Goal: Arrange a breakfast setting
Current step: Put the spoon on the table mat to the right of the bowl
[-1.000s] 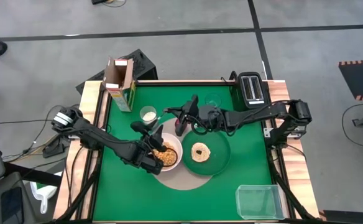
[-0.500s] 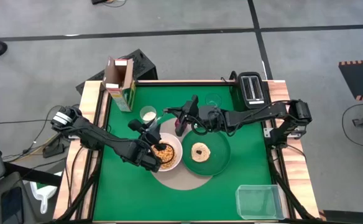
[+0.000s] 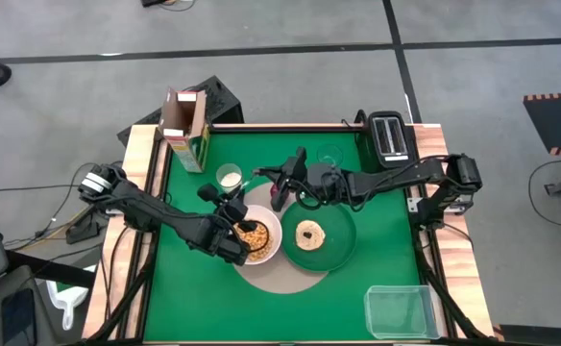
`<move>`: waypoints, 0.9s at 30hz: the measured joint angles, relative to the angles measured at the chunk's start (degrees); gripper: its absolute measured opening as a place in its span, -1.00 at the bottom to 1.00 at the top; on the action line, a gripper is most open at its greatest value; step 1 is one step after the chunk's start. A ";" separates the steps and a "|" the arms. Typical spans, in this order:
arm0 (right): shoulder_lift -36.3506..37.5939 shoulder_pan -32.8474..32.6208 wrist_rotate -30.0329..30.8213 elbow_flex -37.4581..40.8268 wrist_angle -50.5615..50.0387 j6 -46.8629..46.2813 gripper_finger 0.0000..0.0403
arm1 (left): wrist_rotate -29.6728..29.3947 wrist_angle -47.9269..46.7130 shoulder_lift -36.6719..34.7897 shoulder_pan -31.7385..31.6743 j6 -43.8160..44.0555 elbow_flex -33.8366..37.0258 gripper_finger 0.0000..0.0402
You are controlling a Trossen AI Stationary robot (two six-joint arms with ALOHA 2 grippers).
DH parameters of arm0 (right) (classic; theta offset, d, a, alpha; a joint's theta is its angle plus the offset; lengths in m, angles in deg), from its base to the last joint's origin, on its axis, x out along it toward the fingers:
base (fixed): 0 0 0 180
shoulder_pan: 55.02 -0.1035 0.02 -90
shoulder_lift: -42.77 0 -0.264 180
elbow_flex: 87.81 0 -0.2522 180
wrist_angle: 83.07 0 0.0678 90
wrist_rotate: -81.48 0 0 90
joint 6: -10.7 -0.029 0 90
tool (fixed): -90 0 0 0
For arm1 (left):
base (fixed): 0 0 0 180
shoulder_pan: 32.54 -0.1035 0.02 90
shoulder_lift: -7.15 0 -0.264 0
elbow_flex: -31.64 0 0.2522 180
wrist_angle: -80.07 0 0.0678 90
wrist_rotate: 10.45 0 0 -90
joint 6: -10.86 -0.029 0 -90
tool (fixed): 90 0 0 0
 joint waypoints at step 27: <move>3.07 -2.47 -0.11 -0.09 -0.52 0.72 -0.84 | 0.63 -0.74 -7.13 4.37 -0.55 0.00 0.04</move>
